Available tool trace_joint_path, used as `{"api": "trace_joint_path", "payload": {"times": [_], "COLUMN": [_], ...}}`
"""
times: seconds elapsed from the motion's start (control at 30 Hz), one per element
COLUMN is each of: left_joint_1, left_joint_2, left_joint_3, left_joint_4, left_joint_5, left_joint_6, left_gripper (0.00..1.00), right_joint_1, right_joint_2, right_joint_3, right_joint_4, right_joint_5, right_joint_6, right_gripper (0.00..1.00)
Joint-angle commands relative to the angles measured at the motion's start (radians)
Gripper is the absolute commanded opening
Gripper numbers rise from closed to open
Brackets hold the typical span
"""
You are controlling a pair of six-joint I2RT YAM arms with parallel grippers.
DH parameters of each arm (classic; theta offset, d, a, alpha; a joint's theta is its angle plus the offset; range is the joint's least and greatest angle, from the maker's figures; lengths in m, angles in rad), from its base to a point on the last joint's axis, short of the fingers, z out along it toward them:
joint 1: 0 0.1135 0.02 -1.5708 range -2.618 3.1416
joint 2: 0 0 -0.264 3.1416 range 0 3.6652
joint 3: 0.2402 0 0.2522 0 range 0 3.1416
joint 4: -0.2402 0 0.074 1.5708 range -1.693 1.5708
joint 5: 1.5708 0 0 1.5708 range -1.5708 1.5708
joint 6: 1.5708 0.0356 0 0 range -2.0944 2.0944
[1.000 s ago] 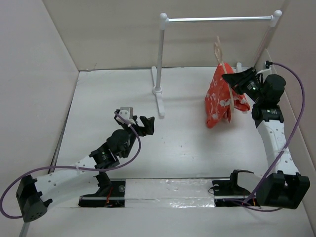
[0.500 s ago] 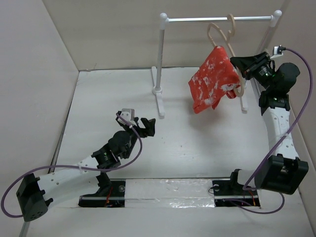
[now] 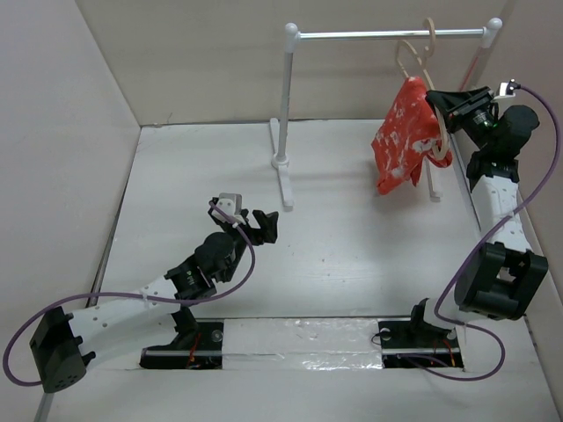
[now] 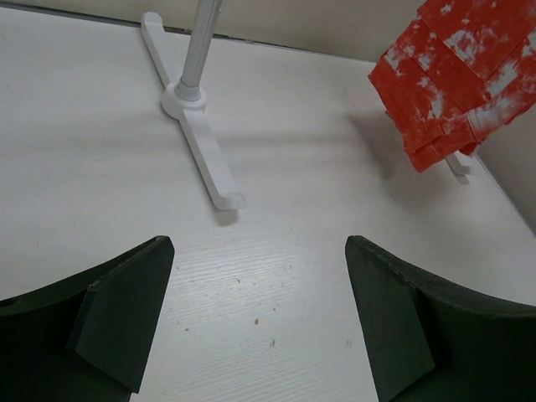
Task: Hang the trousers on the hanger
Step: Place the hanger at the clothesline.
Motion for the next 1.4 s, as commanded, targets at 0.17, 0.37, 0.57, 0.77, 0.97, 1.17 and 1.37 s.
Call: {"api": "trace_joint_path", "payload": {"times": [0.17,0.37,0.57,0.77,0.97,1.17,1.37], "left_joint_1": [0.003,0.003,0.003,0.003,0.003,0.003,0.003], "left_joint_2": [0.035,0.032,0.029,0.034,0.041,0.053,0.070], "left_joint_3": [0.019,0.019,0.019,0.023,0.025,0.031,0.039], "left_joint_4": [0.028,0.026,0.032,0.028,0.028,0.025,0.018], "left_joint_5": [-0.001,0.002,0.024,0.035,0.036,0.033,0.029], "left_joint_6": [-0.009,-0.007,-0.009,-0.009,-0.009,-0.009,-0.010], "left_gripper": [0.82,0.82,0.82,0.81,0.81,0.81,0.81], "right_joint_1": [-0.018,-0.037,-0.055,-0.064,-0.083,-0.104,-0.124], "right_joint_2": [0.020,0.095,0.155,0.178,0.224,0.259,0.261], "right_joint_3": [0.136,0.194,0.262,0.251,0.258,0.255,0.208], "right_joint_4": [0.280,0.246,0.211,0.223,0.263,0.274,0.285], "right_joint_5": [0.025,0.063,0.066,0.071,0.063,0.065,0.066], "right_joint_6": [0.066,0.062,0.046,0.037,0.062,0.054,0.042], "right_gripper": [0.00,0.00,0.00,0.00,0.00,0.00,0.00]}}
